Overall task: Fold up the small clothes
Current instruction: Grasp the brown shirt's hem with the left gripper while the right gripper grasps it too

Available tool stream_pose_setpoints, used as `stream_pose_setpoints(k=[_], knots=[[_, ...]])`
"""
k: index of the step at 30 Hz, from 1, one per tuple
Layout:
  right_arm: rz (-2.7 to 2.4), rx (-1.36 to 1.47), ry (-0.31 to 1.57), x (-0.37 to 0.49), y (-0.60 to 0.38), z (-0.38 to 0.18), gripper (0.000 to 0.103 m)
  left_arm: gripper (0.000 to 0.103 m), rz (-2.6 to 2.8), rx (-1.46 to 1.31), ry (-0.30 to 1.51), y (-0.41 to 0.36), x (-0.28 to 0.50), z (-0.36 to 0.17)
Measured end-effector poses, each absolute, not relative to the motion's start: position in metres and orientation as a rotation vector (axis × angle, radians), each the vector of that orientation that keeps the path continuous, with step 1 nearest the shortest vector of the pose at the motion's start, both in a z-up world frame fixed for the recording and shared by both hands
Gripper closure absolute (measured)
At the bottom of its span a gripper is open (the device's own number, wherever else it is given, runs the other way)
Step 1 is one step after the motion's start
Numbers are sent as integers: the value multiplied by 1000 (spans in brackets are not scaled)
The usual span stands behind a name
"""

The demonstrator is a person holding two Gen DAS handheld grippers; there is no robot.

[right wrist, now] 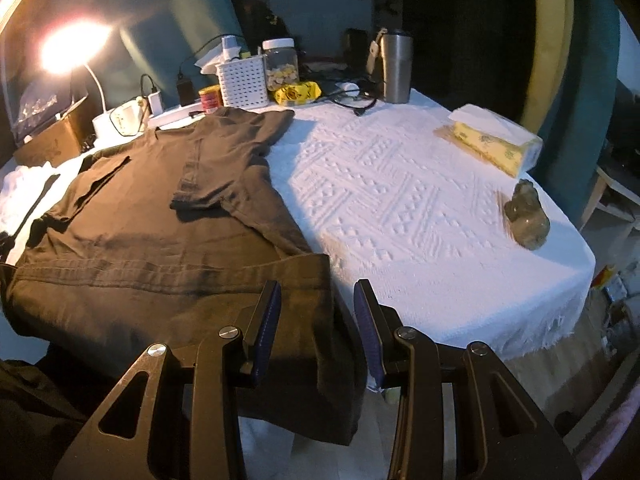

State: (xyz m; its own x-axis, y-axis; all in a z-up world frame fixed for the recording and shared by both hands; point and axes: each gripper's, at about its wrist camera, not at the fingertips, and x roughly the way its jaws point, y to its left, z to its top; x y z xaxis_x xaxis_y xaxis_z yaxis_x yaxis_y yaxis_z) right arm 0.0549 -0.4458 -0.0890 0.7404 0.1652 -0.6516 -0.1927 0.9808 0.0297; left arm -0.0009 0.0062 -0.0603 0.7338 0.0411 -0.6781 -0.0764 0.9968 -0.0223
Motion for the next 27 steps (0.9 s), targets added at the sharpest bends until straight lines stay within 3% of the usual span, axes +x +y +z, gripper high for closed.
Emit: stream_pose_setpoints(k=[22,23,24,27], knots=[[227,-38,731,66,-431,-99,63,43,79,-45,824,21,-27,-93],[228,-39,730,67,-431,-100,63,47,74,-35,818,19,-27,-93],[229,-39,727,67,-431,-100,63,58,70,-29,818,18,-27,-94],[214,-56,730,67,-431,-102,82,81,64,-21,819,17,-27,-95]])
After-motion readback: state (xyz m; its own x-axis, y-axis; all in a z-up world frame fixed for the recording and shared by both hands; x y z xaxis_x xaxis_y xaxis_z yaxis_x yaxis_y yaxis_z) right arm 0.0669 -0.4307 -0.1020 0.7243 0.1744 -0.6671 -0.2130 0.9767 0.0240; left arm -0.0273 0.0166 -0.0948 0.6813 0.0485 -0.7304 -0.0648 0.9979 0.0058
